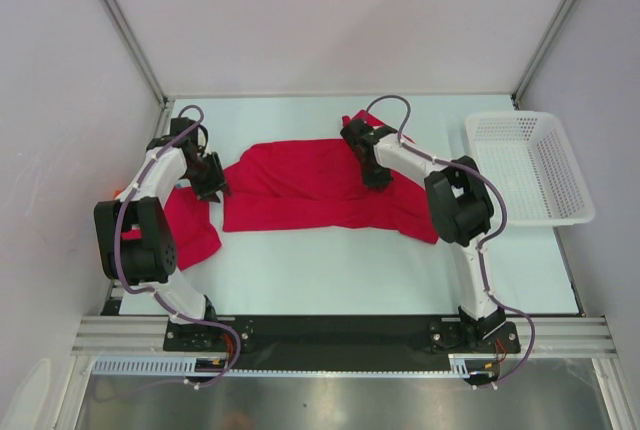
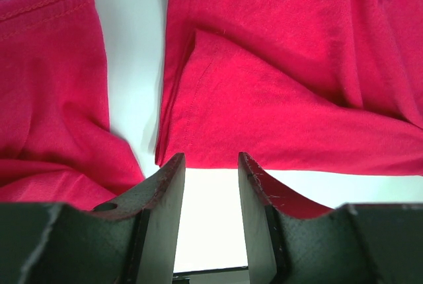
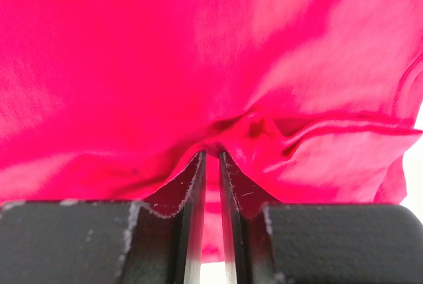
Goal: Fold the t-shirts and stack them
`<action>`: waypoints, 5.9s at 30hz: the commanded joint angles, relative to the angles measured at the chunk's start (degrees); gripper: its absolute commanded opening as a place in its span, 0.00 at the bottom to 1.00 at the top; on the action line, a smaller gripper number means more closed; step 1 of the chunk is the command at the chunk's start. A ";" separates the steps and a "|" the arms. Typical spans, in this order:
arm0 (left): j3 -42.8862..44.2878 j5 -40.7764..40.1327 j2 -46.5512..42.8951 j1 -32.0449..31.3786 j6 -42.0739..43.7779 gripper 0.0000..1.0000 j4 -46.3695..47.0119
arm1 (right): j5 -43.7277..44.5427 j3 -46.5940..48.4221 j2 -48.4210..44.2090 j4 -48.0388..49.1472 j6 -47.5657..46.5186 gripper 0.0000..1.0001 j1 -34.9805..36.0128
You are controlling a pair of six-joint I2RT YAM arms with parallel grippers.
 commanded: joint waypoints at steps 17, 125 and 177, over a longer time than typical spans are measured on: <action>-1.19 0.46 -2.62 -0.23 0.69 0.43 0.48 | 4.67 -0.53 -9.22 -2.85 -1.73 0.18 -2.79; -7.08 -15.71 -0.60 -2.25 1.74 0.00 0.05 | 0.02 -41.94 -35.61 6.91 3.28 0.00 -20.97; 41.17 -5.69 24.61 -0.67 -0.10 0.68 -6.29 | -21.51 18.15 3.37 12.10 2.05 0.52 -21.42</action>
